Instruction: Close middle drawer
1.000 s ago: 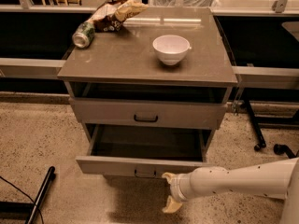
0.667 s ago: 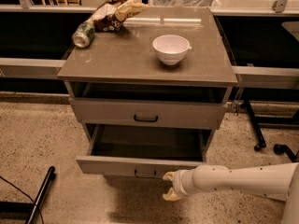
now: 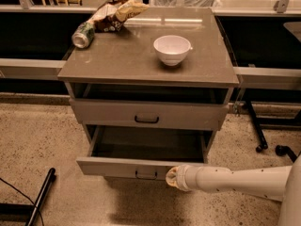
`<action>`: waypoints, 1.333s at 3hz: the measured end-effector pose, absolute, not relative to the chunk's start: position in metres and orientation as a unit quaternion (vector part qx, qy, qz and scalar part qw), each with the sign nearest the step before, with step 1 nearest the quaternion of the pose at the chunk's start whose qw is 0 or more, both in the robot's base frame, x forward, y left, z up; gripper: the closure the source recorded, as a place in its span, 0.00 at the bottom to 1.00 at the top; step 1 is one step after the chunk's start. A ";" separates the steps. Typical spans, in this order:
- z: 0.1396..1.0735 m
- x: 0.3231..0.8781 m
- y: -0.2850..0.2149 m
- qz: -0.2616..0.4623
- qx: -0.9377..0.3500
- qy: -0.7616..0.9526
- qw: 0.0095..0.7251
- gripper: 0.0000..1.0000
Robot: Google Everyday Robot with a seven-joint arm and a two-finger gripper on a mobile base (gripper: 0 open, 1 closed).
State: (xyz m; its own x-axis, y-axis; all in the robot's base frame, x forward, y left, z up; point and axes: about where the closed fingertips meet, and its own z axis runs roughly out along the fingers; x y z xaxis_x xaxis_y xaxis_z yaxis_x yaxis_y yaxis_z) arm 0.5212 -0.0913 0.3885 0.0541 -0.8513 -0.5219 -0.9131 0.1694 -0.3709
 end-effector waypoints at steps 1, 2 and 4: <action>0.392 0.535 -0.092 0.024 -0.625 0.693 0.359 0.47; 0.387 0.543 -0.090 0.023 -0.612 0.700 0.367 0.24; 0.375 0.554 -0.085 0.073 -0.596 0.689 0.406 0.00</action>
Offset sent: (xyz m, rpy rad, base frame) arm 0.0314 0.0014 -0.0070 0.0445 -0.0622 -0.1141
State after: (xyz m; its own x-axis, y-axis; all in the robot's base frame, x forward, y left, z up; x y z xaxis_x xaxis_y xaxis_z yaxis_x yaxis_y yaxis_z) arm 0.5542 -0.0851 0.3749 0.0409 -0.7622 -0.6460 -0.8808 0.2778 -0.3835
